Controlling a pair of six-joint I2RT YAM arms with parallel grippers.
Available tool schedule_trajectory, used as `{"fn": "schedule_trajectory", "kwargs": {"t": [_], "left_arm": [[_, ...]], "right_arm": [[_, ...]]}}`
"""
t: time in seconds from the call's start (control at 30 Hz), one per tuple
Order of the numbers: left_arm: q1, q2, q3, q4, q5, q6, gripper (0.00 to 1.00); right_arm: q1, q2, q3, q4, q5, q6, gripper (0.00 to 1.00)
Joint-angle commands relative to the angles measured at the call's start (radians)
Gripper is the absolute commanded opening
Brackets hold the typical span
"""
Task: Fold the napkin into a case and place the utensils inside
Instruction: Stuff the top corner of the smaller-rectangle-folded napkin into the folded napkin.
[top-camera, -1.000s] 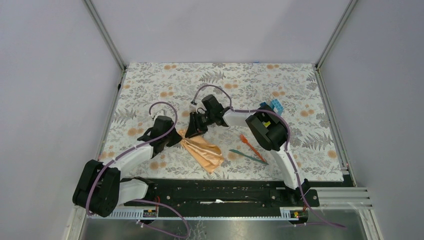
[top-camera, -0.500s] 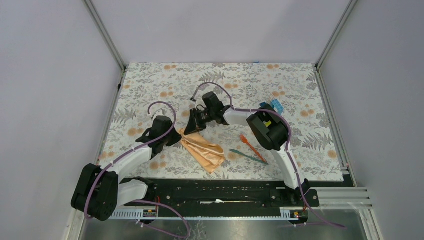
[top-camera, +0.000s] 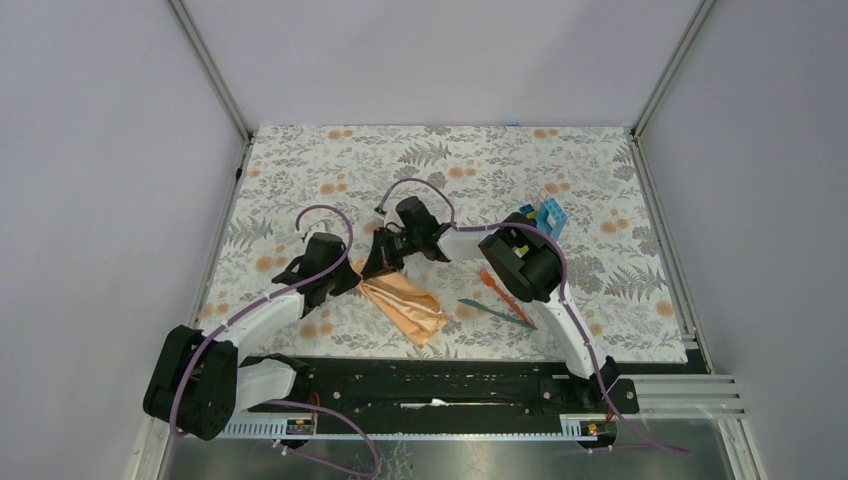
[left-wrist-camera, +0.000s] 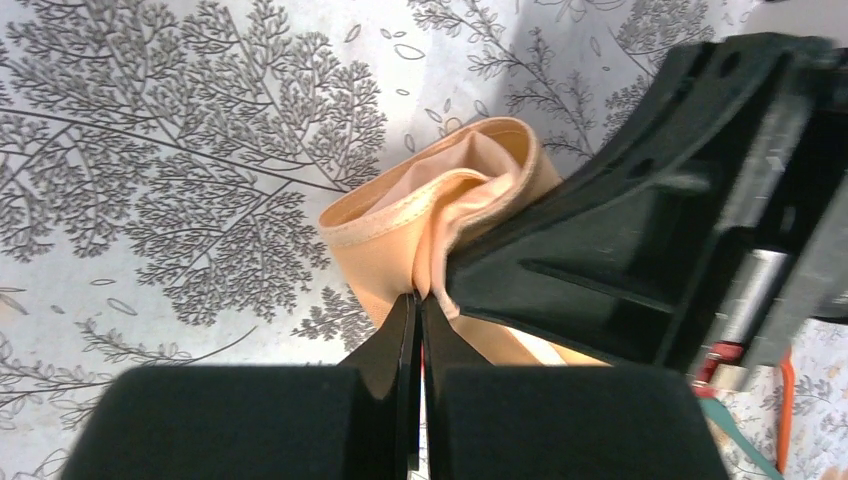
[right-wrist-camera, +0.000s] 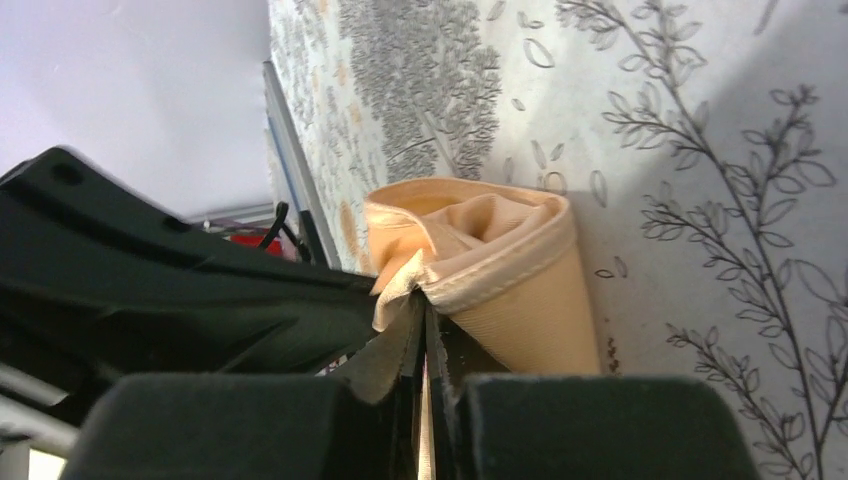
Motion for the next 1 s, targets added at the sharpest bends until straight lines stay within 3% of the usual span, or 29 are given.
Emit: {"fn": "schedule_trajectory", "kwargs": {"t": [0.0,0.23,0.4,0.5,0.73,0.97], "left_arm": [[-0.014,0.016,0.094,0.145,0.025,-0.021,0.00],[-0.036,-0.010,0.101,0.144,0.012,-0.038,0.00],[-0.036,0.099,0.114,0.101,0.024,-0.061,0.00],[-0.036,0.117,0.087,0.087,-0.010,-0.061,0.00],[-0.034,0.050,0.051,0.058,-0.044,-0.030,0.00],[-0.034,0.035,0.037,0.060,-0.033,-0.020,0.00]], "right_arm": [[0.057,0.021,0.007,-0.016,0.086,0.014,0.06],[0.038,-0.001,-0.023,0.001,0.102,-0.015,0.10],[0.049,0.079,0.071,0.025,0.033,0.038,0.17],[0.016,0.000,-0.028,0.072,0.023,0.049,0.23],[-0.011,-0.154,-0.057,-0.076,-0.042,-0.093,0.30],[-0.051,-0.189,-0.037,-0.150,-0.027,-0.172,0.37]]}}
